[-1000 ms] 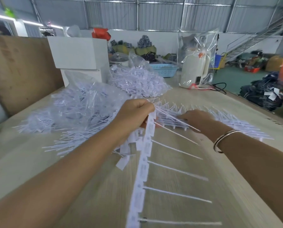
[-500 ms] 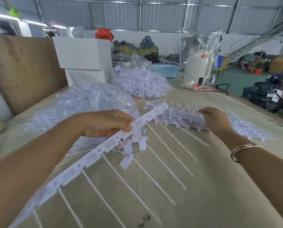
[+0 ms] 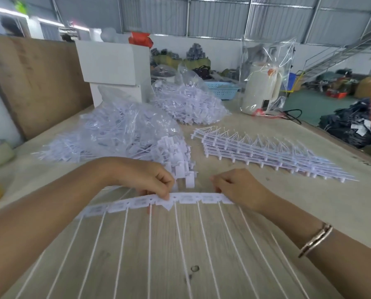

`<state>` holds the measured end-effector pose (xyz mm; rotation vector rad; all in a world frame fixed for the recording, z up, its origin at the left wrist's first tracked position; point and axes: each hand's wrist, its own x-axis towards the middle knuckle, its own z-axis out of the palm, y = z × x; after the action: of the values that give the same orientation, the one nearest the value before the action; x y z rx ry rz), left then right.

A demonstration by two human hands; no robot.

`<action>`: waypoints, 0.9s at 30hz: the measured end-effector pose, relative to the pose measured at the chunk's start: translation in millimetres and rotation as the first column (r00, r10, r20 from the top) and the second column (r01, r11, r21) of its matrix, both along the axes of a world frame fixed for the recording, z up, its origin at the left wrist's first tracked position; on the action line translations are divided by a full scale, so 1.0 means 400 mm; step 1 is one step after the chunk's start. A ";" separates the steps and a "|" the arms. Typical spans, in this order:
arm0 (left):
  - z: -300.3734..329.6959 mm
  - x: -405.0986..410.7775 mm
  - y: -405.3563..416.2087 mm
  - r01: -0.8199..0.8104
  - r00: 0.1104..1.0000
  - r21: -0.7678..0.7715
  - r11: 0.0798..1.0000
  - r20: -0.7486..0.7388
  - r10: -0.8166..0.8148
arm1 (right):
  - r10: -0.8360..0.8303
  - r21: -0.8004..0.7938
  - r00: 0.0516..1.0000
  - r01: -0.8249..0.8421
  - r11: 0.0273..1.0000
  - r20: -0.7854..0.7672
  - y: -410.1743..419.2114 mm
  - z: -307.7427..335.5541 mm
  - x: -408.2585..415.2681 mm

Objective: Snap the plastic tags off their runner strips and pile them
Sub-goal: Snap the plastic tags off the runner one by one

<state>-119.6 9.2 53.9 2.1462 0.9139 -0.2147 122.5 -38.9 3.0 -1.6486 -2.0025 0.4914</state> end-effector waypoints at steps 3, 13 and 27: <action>0.020 -0.012 -0.026 -0.011 1.000 0.158 0.987 -0.026 0.015 | 0.020 -0.023 0.998 -0.021 1.000 -0.062 0.001 0.000 -0.017; -0.105 0.124 -0.135 -0.200 0.980 0.642 0.740 0.140 0.143 | -0.004 0.014 0.946 0.009 1.000 -0.323 0.006 -0.012 -0.081; -0.138 0.074 -0.122 -0.243 0.964 0.808 0.536 0.139 0.228 | 0.279 -0.237 0.916 -0.351 0.906 -0.290 -0.020 -0.006 -0.012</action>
<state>-90.0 -39.8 -1.3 2.8028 1.4915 0.4869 117.5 -46.9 0.6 -1.3276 -2.0854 1.0977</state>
